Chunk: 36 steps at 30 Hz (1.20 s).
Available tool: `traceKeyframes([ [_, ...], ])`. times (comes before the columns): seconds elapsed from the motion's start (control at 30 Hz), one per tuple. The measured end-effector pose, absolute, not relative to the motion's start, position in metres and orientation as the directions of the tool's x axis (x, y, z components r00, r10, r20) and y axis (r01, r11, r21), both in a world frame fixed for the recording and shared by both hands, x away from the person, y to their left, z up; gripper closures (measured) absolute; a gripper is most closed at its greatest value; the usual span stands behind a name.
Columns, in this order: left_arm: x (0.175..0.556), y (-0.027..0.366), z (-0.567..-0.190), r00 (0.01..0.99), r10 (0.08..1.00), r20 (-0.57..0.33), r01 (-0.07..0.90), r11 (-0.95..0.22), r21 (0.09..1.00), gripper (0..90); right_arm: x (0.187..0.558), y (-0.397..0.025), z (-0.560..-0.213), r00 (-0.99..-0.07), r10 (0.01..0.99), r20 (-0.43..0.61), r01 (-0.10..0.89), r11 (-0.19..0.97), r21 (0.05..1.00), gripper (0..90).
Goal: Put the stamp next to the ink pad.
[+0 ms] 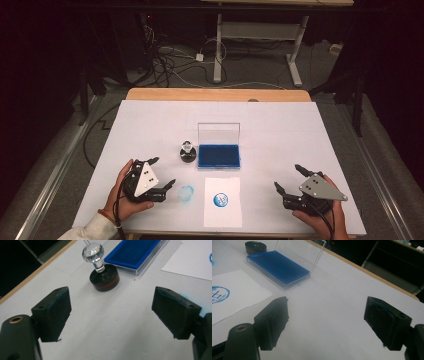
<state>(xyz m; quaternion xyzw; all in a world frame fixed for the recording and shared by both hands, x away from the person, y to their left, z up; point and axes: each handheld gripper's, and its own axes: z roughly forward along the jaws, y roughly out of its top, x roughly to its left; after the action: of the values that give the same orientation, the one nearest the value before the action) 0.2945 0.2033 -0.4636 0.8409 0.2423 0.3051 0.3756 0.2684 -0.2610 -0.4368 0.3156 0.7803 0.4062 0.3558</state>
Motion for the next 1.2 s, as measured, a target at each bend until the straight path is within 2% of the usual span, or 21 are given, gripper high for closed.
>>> traceKeyframes([
  [0.23, 0.290, 0.216, -0.471, 0.675, 0.667, 0.317, 0.210, -0.585, 0.784, 15.6, 0.269, -0.264, -0.438, -0.537, 0.791, -0.291, 0.212, 0.461, 0.861, 18.2],
  [0.47, 0.287, 0.221, -0.480, 0.711, 0.653, 0.261, 0.260, -0.589, 0.765, 15.6, 0.269, -0.266, -0.439, -0.537, 0.794, -0.284, 0.222, 0.458, 0.861, 18.3],
  [1.2, 0.282, 0.222, -0.475, 0.707, 0.644, 0.293, 0.219, -0.593, 0.775, 15.6, 0.265, -0.263, -0.436, -0.527, 0.792, -0.310, 0.202, 0.471, 0.859, 18.2],
])
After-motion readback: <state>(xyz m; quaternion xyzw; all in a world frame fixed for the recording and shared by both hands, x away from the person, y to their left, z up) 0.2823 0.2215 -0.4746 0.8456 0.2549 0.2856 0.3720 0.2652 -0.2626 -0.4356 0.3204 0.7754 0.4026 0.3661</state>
